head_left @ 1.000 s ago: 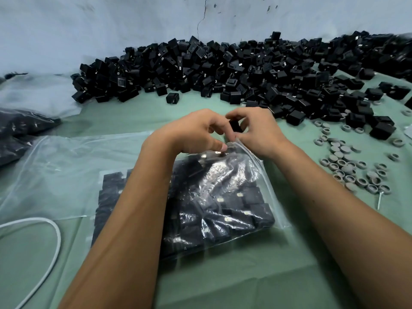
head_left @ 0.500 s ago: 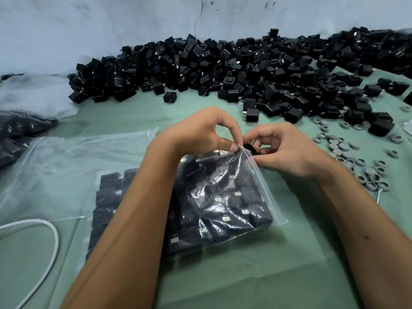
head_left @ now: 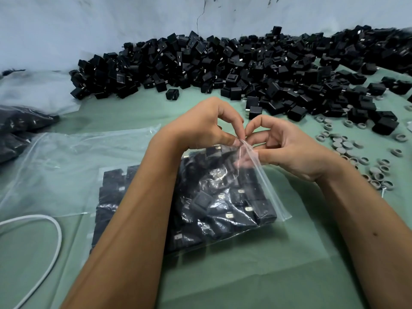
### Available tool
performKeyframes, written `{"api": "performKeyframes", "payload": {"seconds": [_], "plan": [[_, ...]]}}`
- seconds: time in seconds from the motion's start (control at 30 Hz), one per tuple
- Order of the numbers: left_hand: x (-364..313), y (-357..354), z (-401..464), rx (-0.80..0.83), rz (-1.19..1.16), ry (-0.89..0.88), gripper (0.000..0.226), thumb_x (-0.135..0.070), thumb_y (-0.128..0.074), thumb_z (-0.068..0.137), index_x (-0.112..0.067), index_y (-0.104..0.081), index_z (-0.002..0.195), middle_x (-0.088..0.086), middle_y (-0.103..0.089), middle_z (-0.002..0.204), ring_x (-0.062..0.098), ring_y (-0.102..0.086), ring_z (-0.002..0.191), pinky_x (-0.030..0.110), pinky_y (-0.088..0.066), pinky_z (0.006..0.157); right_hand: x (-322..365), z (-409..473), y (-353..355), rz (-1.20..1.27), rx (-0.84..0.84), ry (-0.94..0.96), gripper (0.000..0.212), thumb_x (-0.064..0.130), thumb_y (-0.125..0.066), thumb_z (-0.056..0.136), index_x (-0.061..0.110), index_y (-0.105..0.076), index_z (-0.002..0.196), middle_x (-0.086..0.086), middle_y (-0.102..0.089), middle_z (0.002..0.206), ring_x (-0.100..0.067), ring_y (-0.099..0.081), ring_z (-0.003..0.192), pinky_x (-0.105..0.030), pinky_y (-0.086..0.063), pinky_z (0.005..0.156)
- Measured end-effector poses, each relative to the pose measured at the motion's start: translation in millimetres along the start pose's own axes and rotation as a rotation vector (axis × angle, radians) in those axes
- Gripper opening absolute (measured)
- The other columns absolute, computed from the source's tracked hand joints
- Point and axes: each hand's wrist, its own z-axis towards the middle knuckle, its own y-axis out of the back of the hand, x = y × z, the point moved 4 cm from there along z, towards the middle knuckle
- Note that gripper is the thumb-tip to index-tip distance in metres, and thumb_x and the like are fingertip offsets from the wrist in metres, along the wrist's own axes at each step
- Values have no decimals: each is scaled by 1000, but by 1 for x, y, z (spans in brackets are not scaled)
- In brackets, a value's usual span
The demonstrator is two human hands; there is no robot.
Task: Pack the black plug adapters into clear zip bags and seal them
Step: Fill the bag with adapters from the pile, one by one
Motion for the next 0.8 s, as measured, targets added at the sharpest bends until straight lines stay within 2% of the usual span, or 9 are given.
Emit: {"api": "performKeyframes", "payload": {"seconds": [0.1, 0.17, 0.27, 0.4, 0.57, 0.67, 0.73, 0.8], "plan": [[0, 0, 0, -5, 3, 24, 13, -13, -86, 79, -16, -82, 91, -5, -73, 112, -1, -60, 113, 25, -49, 95, -1, 1, 1, 45, -36, -29, 33, -15, -61, 90, -4, -50, 119, -25, -74, 98, -35, -78, 88, -30, -64, 73], [0, -2, 0, -6, 10, 29, 13, -12, -86, 79, -16, -82, 91, -3, -73, 113, 2, -60, 114, 26, -49, 96, -3, 2, 0, 108, -34, -42, 28, -16, -53, 94, -5, -50, 120, -26, -74, 95, -33, -78, 85, -27, -63, 70], [-4, -2, -1, -5, 14, 14, 12, -10, -86, 80, -15, -81, 89, 1, -73, 113, 4, -61, 111, 17, -48, 94, -3, 3, -7, 191, 17, -49, 27, -6, -54, 93, 1, -51, 119, -33, -71, 97, -40, -76, 89, -33, -65, 72], [-4, 1, -1, -19, 7, 21, 12, -10, -85, 80, -15, -81, 90, 0, -73, 113, 6, -61, 113, 29, -50, 98, -2, 4, -6, 257, 47, -43, 28, 0, -52, 95, 5, -50, 122, -42, -66, 105, -48, -73, 96, -37, -66, 76], [-5, -1, -1, -14, 15, 12, 11, -9, -85, 79, -13, -81, 89, 2, -73, 113, 7, -61, 111, 9, -46, 89, -9, 7, -11, 317, 39, -76, 29, -2, -53, 92, 7, -50, 119, -40, -65, 108, -50, -72, 100, -37, -65, 75], [-2, 0, -1, -18, 6, 21, 11, -10, -86, 79, -16, -82, 88, -1, -73, 113, 5, -61, 112, 17, -47, 93, -11, 8, -13, 348, 52, -75, 28, -2, -54, 92, 6, -51, 118, -33, -69, 107, -50, -71, 103, -35, -65, 75], [-1, 0, 0, -14, 0, 22, 12, -11, -86, 80, -18, -82, 88, -2, -73, 112, 5, -61, 113, 21, -48, 95, -10, 8, -7, 346, -1, -69, 28, -2, -56, 91, 3, -53, 118, -31, -71, 102, -44, -75, 96, -33, -65, 71], [-1, -2, 1, -6, 3, 24, 12, -11, -85, 80, -18, -82, 90, -2, -74, 112, 5, -61, 114, 18, -47, 94, -11, 10, 1, 326, -133, -47, 23, -3, -59, 91, 1, -55, 113, -25, -73, 90, -33, -78, 79, -27, -64, 62]]}}
